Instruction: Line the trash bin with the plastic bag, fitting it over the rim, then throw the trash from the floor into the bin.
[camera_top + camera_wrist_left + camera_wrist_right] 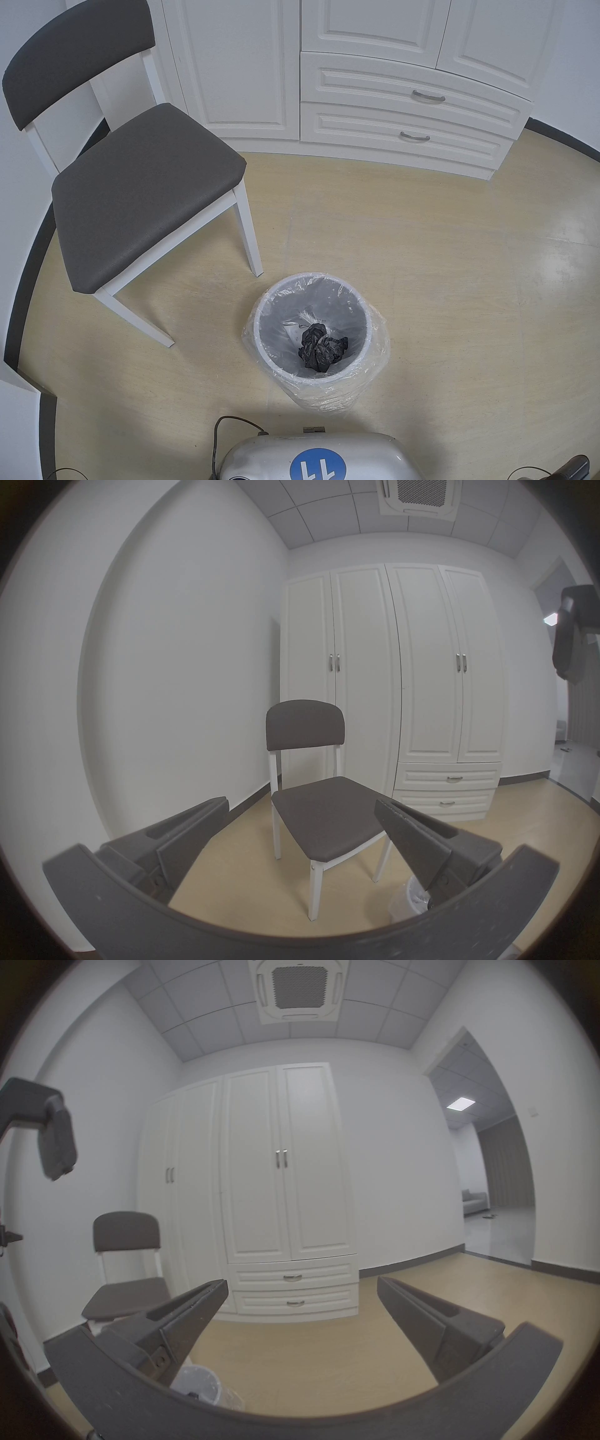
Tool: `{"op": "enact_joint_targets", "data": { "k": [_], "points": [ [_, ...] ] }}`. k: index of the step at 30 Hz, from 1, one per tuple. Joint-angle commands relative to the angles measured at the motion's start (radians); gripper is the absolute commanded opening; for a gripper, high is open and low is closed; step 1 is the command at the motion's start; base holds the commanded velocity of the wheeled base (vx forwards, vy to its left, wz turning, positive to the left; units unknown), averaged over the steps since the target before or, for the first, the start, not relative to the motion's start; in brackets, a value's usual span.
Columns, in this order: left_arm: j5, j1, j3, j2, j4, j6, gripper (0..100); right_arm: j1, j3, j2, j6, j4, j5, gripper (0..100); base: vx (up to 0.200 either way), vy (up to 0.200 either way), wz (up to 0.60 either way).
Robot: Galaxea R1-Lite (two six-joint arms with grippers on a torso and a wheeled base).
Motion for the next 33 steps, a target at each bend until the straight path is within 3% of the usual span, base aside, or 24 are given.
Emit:
{"op": "enact_joint_targets", "data": {
  "k": [1, 6, 9, 14, 21, 23, 29, 33],
  "points": [
    [-0.012, 0.000, 0.092, -0.013, -0.065, 0.008, 100, 0.001, -0.003, -0.012, -0.064, 0.002, 0.049, 100, 0.000, 0.000, 0.00],
    [-0.010, 0.000, 0.222, -0.013, -0.249, 0.016, 100, 0.001, 0.006, -0.012, -0.114, -0.013, 0.042, 100, 0.000, 0.000, 0.00],
    [-0.009, 0.000, 0.302, -0.013, -0.352, 0.015, 100, 0.001, 0.020, -0.012, -0.108, -0.044, -0.007, 100, 0.000, 0.000, 0.00],
    [-0.007, 0.000, 0.389, -0.013, -0.394, 0.007, 100, 0.001, 0.158, -0.012, -0.105, -0.145, -0.044, 100, 0.000, 0.000, 0.00],
    [-0.009, 0.000, 0.400, -0.013, -0.282, -0.038, 100, -0.001, 0.158, -0.012, -0.075, -0.065, -0.182, 100, 0.000, 0.000, 0.00],
    [-0.009, 0.000, 0.400, -0.013, -0.282, -0.038, 100, -0.001, 0.158, -0.012, -0.075, -0.065, -0.182, 100, 0.000, 0.000, 0.00],
    [-0.006, 0.000, 0.402, -0.013, -0.060, -0.033, 100, -0.001, 0.158, -0.012, -0.032, 0.050, -0.218, 100, 0.000, 0.000, 0.00],
    [-0.007, 0.000, 0.402, -0.013, -0.057, -0.035, 100, -0.001, 0.158, -0.012, -0.001, 0.149, -0.238, 100, 0.000, 0.000, 0.00]
  ]
}}
